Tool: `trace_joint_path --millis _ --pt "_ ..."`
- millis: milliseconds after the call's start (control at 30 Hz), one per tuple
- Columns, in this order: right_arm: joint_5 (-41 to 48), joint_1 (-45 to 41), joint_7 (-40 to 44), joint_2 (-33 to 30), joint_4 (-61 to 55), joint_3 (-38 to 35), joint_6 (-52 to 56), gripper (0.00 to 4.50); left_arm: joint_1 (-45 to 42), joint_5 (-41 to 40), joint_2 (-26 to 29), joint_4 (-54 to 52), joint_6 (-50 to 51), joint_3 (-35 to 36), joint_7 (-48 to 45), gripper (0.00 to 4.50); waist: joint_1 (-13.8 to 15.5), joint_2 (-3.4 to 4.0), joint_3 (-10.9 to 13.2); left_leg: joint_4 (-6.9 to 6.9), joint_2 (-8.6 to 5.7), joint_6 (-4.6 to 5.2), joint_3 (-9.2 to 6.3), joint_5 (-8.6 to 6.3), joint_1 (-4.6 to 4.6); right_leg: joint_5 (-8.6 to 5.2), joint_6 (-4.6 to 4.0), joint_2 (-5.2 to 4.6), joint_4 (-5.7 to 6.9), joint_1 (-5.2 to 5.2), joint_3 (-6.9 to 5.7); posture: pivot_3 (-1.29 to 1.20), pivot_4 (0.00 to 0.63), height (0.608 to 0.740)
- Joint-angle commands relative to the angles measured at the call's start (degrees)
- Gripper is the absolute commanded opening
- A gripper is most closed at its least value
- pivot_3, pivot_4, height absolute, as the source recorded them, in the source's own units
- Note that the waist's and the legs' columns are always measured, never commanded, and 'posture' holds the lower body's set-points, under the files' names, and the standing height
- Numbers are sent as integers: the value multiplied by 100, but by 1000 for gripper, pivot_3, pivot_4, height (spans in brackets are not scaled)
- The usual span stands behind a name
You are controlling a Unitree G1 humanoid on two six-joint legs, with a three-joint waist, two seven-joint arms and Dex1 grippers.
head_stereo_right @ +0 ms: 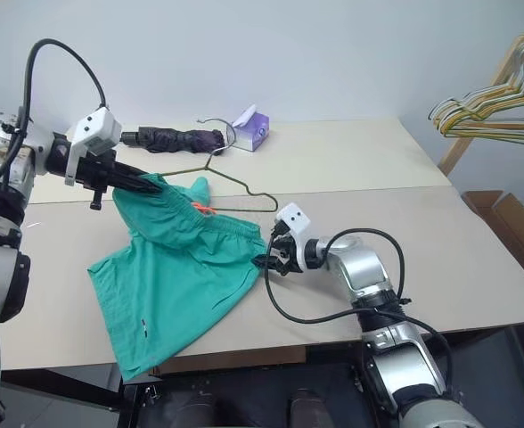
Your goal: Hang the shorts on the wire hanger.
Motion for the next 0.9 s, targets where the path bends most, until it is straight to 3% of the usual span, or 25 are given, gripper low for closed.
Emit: trace_joint_path --millis 33,300,567,900 --pt "103 -307 -170 219 343 -243 -233 2860 -71 -26 62 -123 -34 180 -16 103 -1 0 0 0 0 0 0 0 0 0 0 0 0 0 0 30 0 740" --pt "279 -479 -158 347 554 -413 -149 31 -39 -18 70 -128 -38 206 -16 103 0 0 0 0 0 0 -2 0 -1 0 0 0 3 0 -1 33 0 740" --pt "141 -663 -761 51 1010 -912 -404 31 163 -663 423 -682 114 -65 -16 103 -4 0 0 0 0 0 -2 0 -1 0 0 0 6 -1 0 29 0 740" --pt "61 -1049 -578 -755 1856 -1164 -824 31 277 -1089 758 -1040 271 -258 -16 103 -10 0 0 0 0 0 -1 0 0 0 0 0 3 0 1 34 0 740"
